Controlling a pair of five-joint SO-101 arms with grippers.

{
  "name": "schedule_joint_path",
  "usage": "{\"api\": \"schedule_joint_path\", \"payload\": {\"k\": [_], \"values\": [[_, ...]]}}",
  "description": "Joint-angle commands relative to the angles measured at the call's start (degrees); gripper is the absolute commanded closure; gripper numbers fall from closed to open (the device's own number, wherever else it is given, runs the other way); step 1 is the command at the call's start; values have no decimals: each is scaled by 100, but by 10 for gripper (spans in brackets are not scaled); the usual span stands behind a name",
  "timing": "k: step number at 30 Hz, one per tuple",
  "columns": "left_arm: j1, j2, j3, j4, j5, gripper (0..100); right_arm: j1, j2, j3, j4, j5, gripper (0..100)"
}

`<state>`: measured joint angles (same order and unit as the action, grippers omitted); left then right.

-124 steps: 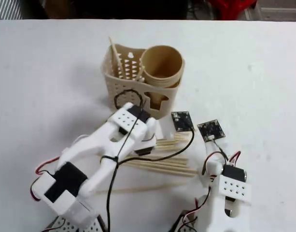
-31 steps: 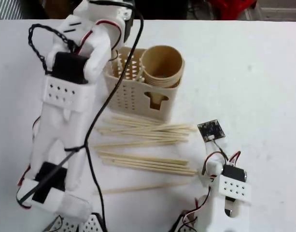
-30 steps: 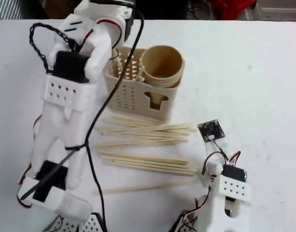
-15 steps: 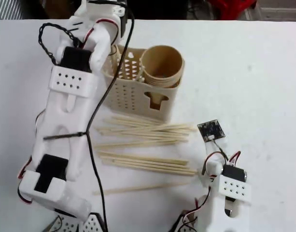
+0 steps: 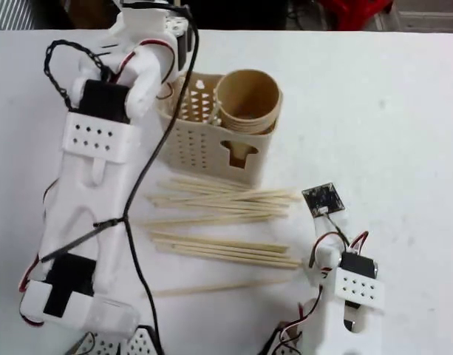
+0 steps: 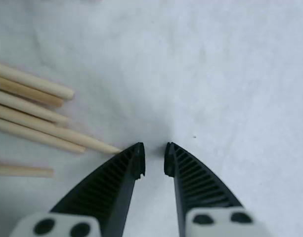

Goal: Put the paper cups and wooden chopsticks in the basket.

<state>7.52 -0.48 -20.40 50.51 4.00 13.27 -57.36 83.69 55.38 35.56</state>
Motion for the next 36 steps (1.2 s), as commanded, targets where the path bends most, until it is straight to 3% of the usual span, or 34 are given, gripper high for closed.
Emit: {"api": "schedule_joint_path", "payload": {"k": [1, 6, 9, 15, 20, 23, 27, 33, 36], "values": [[-40, -356, -18, 193, 123, 892, -22, -75, -26, -84, 53, 914], [-75, -391, -35, 264, 114, 894, -22, -75, -26, -84, 53, 914], [-57, -462, -167, 738, -9, 895, -22, -75, -26, -84, 53, 914], [119, -1165, -220, 2558, -1143, 895, -22, -75, -26, -84, 53, 914], [787, -1903, -202, 4492, -2321, 895, -22, -75, -26, -84, 53, 914], [1218, -2176, 264, 5169, -2884, 895, -22, -75, -26, -84, 53, 914], [1657, -2615, 2066, 4932, -3622, 894, -22, -75, -26, -84, 53, 914], [2149, -3222, 4703, 3631, -4615, 892, -22, -75, -26, -84, 53, 914], [2299, -3222, 5468, 2945, -4756, 889, -22, -75, -26, -84, 53, 914]]}}
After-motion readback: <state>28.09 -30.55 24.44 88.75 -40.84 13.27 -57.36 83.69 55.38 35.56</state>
